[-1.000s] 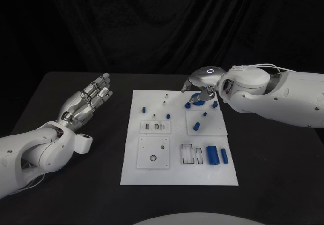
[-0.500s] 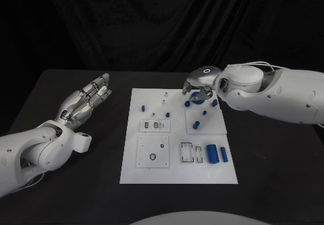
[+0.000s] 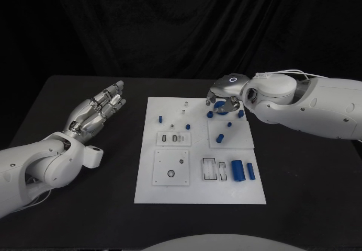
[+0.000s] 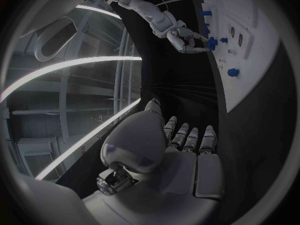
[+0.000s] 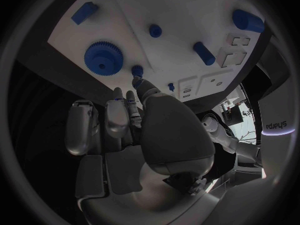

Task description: Assemble the parts on the task board

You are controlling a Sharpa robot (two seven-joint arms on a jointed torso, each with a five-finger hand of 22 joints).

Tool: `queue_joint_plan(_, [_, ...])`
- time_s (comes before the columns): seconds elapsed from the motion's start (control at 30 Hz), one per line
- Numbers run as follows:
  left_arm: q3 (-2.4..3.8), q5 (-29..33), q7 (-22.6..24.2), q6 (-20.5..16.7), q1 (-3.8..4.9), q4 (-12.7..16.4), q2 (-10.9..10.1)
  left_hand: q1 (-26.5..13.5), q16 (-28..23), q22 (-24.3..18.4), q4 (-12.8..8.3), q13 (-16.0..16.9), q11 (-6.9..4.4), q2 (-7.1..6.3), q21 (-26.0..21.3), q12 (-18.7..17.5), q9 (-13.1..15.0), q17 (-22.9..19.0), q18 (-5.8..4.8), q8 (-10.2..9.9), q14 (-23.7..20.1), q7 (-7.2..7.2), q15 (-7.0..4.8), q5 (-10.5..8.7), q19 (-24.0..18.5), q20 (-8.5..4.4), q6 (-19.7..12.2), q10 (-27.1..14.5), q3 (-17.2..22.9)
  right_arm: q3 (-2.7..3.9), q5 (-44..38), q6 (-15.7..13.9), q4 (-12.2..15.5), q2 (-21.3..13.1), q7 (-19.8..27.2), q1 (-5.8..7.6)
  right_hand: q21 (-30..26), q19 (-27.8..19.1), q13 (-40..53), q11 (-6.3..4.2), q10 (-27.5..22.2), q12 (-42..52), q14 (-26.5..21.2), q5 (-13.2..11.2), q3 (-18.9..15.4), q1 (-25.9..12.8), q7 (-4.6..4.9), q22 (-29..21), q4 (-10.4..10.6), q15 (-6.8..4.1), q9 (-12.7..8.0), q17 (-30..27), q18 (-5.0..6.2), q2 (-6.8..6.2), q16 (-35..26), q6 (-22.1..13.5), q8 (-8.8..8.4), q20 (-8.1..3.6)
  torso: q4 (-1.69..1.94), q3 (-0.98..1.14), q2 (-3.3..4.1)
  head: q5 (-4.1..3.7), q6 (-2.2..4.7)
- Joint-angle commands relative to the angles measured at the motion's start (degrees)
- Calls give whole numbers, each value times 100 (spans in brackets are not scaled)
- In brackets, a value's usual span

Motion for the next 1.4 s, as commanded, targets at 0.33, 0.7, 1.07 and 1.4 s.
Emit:
queue_joint_plan(0.33, [4,-18,1124,146,17,-48,26,79,-21,8,4,6,72,8,-9,32,-6,-5,43,7,-2,46,60,75,-11,78,-25,10,10,3,-115,-224,33,-85,87,-56,-77,-66,30,-15,57,3,-11,-78,21,-77,-74,-63,34,-45,16,-63,-29,-38,-66,-63,-91,-25,-14,-19,0,2,-11])
queue_joint_plan(0.7, [4,-18,1123,193,17,-77,48,83,-21,14,3,8,83,13,-1,39,-4,-5,45,10,-2,83,74,80,-2,98,-11,17,15,3,-116,-381,-78,-10,204,-173,-114,-90,71,-28,97,35,-30,-187,36,-120,-91,-95,59,-53,34,-85,-21,-46,-95,-115,-110,-36,-16,-21,5,15,-16])
queue_joint_plan(1.07, [4,-18,1101,237,16,-111,61,91,-21,16,1,7,95,15,3,39,-10,-5,48,1,-2,64,84,96,1,116,-47,16,21,3,-116,-409,-144,55,269,-252,-115,-83,122,-27,181,93,-31,-24,112,-109,-58,-72,62,-54,70,-72,-26,-30,-102,-102,-99,-39,0,-21,8,-12,-36])
queue_joint_plan(1.4, [4,-18,1062,247,16,-91,18,141,-21,15,-12,7,109,7,1,43,-5,-5,50,8,-2,81,95,166,0,136,-14,18,43,4,-116,-378,-206,110,322,-329,-99,-57,195,-51,344,175,-8,247,336,-104,-27,-9,67,-65,199,27,-36,-64,-67,122,-5,-48,-19,-26,8,6,-56])
